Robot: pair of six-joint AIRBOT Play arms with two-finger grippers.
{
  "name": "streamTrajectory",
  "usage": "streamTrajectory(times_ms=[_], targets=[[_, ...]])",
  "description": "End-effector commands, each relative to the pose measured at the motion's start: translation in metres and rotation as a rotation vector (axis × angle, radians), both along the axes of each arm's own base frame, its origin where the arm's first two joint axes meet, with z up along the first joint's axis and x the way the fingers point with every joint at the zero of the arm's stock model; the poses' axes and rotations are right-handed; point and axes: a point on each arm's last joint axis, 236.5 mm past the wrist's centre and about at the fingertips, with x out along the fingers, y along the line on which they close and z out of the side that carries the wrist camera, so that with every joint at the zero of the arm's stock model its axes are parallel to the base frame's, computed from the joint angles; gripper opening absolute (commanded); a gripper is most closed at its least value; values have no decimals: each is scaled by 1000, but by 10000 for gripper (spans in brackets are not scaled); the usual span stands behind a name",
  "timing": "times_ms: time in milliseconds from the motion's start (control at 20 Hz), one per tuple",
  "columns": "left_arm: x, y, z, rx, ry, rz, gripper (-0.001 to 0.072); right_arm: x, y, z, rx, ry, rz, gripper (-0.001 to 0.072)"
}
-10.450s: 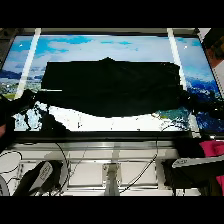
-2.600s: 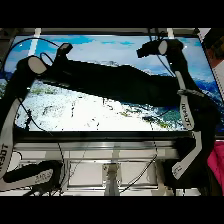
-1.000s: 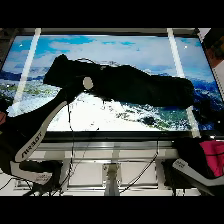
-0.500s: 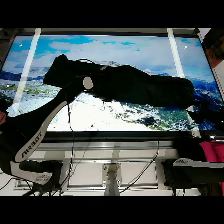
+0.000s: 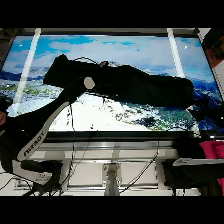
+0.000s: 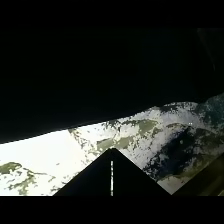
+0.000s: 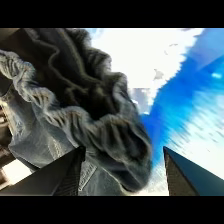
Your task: Fold the clothes and pants, and hang the long-sleeved shirts on hangers.
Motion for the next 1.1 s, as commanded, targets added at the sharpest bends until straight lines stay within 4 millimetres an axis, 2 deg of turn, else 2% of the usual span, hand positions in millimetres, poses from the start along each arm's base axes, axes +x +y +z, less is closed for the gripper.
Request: streamTrajectory(times_ms=[0, 200, 350, 500, 550, 600, 650, 700, 750, 850, 950, 1050], targets=[[10, -14, -6, -56, 17, 45, 11, 18, 4, 3, -48, -18, 47, 561], [52, -20, -12, -108, -53, 159, 10, 29, 10, 0, -101, -12, 78, 542], [61, -25, -42, -85, -24, 163, 9, 31, 12, -1, -109, -11, 84, 541], [59, -24, -73, -61, 30, 175, 9, 31, 12, -1, -110, -11, 84, 539], [59, -24, -78, -57, 37, 178, 9, 31, 12, -1, -111, -11, 84, 485], [59, -23, -80, -55, 39, 178, 9, 32, 11, 0, -113, -12, 85, 354], [59, -23, -79, -55, 38, 178, 9, 33, 11, 1, -111, -18, 83, 175], [60, -22, -79, -50, 32, 176, 9, 35, 11, 5, -107, -26, 86, 29], [60, -20, -81, -35, 22, 167, 9, 39, 11, 11, -103, -43, 91, 19], [59, -15, -85, 5, 5, 141, 9, 51, 11, 39, -101, -113, 117, 19], [56, -14, -87, 15, 9, 129, 8, 68, 14, 80, -80, -210, 155, 19], [57, -14, -73, 14, -15, 117, 7, 82, 22, 117, -69, -260, 195, 18]])
